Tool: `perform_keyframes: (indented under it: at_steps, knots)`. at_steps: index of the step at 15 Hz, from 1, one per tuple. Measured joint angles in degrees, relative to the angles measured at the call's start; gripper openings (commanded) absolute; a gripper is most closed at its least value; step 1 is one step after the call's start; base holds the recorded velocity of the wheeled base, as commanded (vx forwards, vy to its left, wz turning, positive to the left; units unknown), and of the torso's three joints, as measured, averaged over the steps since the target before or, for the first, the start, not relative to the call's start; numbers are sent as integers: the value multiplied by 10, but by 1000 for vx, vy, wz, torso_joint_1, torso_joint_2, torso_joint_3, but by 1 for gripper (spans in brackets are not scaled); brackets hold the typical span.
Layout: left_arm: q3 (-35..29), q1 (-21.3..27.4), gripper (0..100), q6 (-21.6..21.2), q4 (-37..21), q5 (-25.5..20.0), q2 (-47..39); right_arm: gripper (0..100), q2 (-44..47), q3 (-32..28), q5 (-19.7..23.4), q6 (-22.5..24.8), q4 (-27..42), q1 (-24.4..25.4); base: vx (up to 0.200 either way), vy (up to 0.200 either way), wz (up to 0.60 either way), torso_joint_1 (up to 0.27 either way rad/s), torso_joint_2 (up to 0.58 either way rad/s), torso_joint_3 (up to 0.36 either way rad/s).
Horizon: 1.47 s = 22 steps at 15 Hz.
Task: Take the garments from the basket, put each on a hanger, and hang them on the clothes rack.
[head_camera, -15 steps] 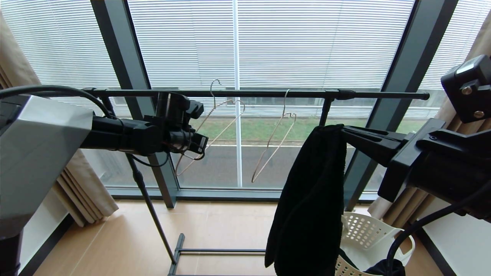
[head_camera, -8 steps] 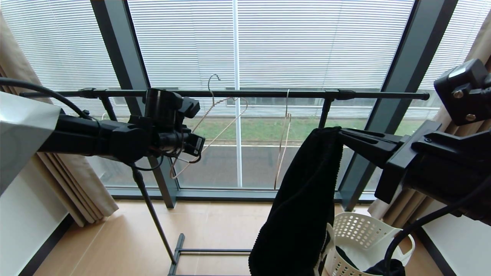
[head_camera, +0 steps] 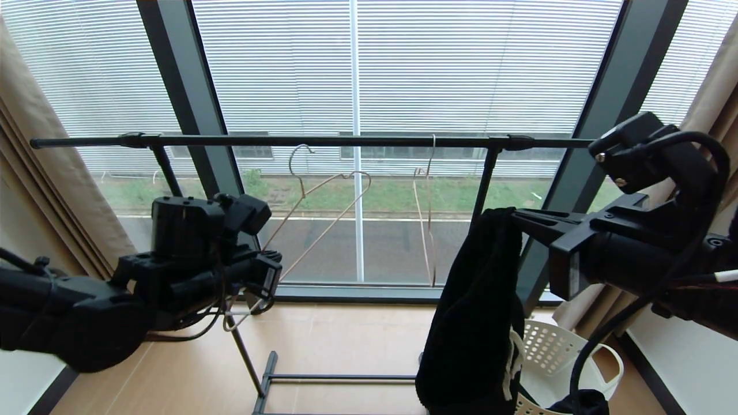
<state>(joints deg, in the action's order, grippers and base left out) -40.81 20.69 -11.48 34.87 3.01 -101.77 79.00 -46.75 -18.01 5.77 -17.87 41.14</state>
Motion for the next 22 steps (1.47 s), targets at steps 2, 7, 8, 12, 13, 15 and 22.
perform_keyframes:
  at_steps: [2, 7, 8, 12, 13, 15, 22]
  knots:
    - [95, 1, 0, 0, 104, -3, 21, 0, 26, -21, -14, 3, 4, -16, 0, 0, 0, 0, 0, 0]
    - [214, -1, 0, -3, 227, -49, 33, 0, 56, -66, -29, 30, 5, -51, 0, 0, 0, 0, 0, 0]
    - [234, -3, 0, -3, 244, -52, 35, 0, 62, -75, -53, 35, 5, -52, 0, 0, 0, 0, 0, 0]
    - [306, -10, 0, -7, 354, -121, 39, 0, 89, -87, -112, 38, 1, -51, 0, 0, 0, 0, 0, 0]
    - [317, -11, 0, -8, 366, -128, 39, 0, 94, -88, -126, 39, 1, -51, 0, 0, 0, 0, 0, 0]
    - [330, -7, 0, -8, 369, -130, 39, 0, 100, -85, -143, 41, 1, -51, 0, 0, 0, 0, 0, 0]
    - [374, 8, 0, -55, 411, -241, 38, 0, 116, -97, -191, 42, 1, -53, 0, 0, 0, 0, 0, 0]
